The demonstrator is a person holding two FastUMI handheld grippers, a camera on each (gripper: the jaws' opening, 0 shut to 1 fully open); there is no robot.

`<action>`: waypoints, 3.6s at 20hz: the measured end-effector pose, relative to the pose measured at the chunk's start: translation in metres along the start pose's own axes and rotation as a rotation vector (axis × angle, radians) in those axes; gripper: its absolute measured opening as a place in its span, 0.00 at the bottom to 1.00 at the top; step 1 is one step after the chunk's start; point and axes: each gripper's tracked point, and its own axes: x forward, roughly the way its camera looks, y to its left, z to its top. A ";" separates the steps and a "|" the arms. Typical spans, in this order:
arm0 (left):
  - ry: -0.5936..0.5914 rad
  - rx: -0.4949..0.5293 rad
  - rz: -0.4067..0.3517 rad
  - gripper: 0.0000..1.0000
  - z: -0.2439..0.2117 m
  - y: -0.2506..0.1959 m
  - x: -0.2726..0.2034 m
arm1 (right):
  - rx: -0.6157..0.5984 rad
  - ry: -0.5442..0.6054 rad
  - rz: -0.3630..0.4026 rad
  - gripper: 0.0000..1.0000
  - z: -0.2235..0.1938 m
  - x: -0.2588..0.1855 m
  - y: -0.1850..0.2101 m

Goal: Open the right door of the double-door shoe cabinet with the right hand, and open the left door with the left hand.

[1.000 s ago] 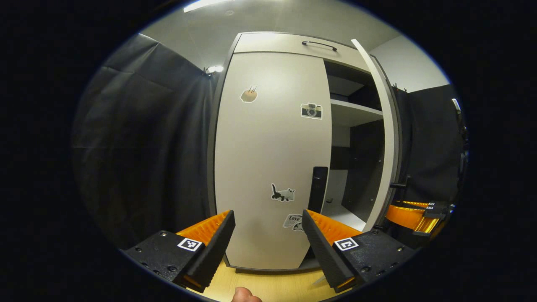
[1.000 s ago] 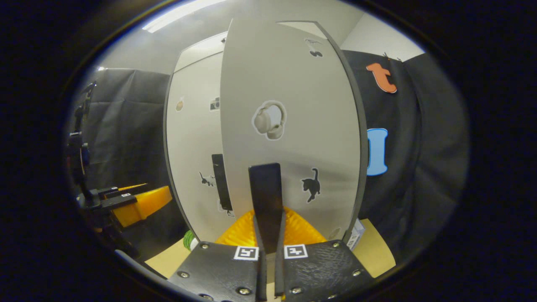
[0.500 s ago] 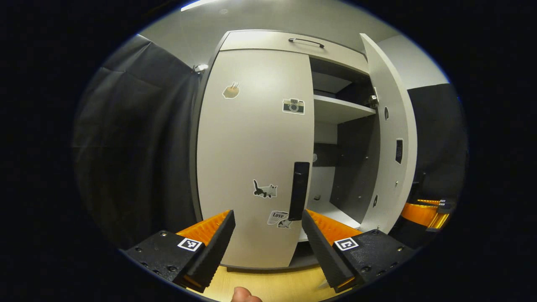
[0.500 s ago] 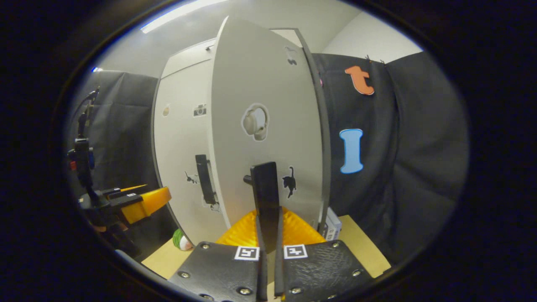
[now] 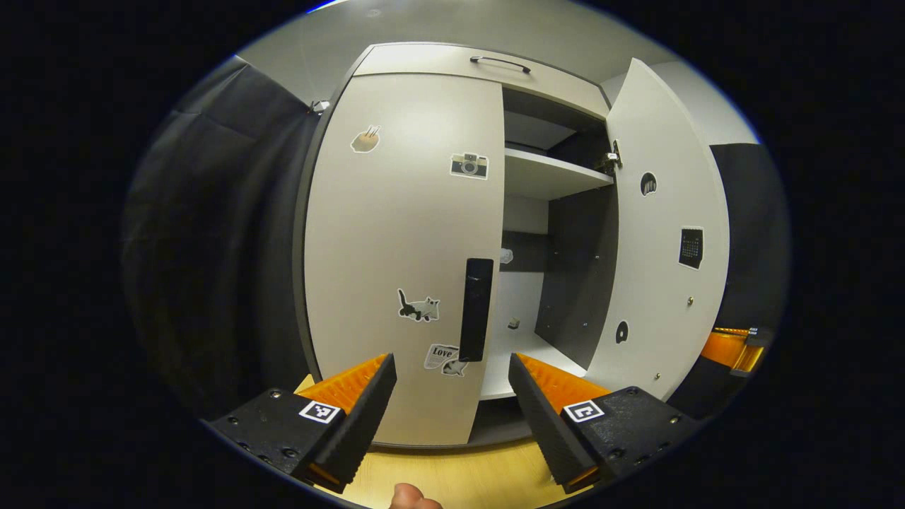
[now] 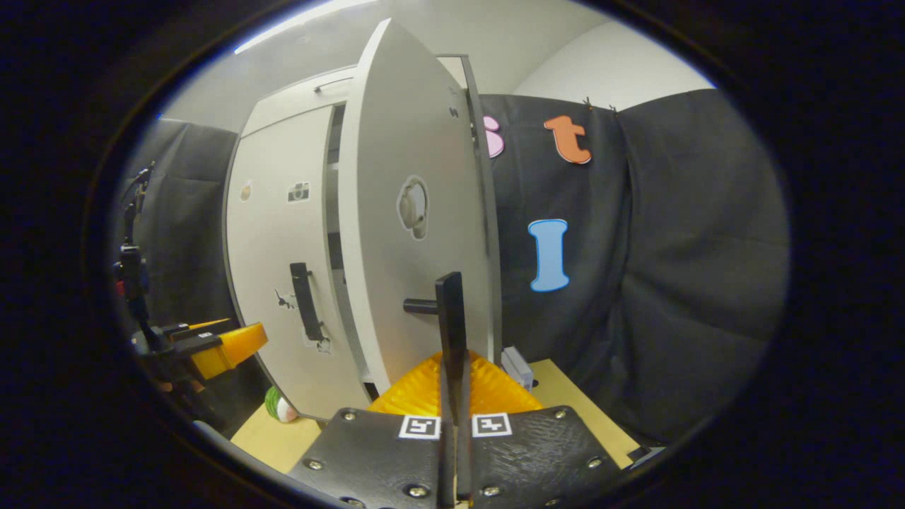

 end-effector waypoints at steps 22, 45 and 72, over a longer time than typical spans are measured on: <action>0.007 0.029 0.012 0.99 0.001 -0.018 0.054 | 0.018 -0.046 -0.237 0.01 0.004 -0.023 -0.094; 0.004 0.069 0.087 0.37 -0.004 -0.018 0.137 | -0.035 -0.092 -0.379 0.01 0.007 -0.084 -0.136; 0.021 0.065 -0.026 0.19 -0.009 -0.012 0.078 | -0.090 -0.078 -0.128 0.01 0.011 -0.054 -0.053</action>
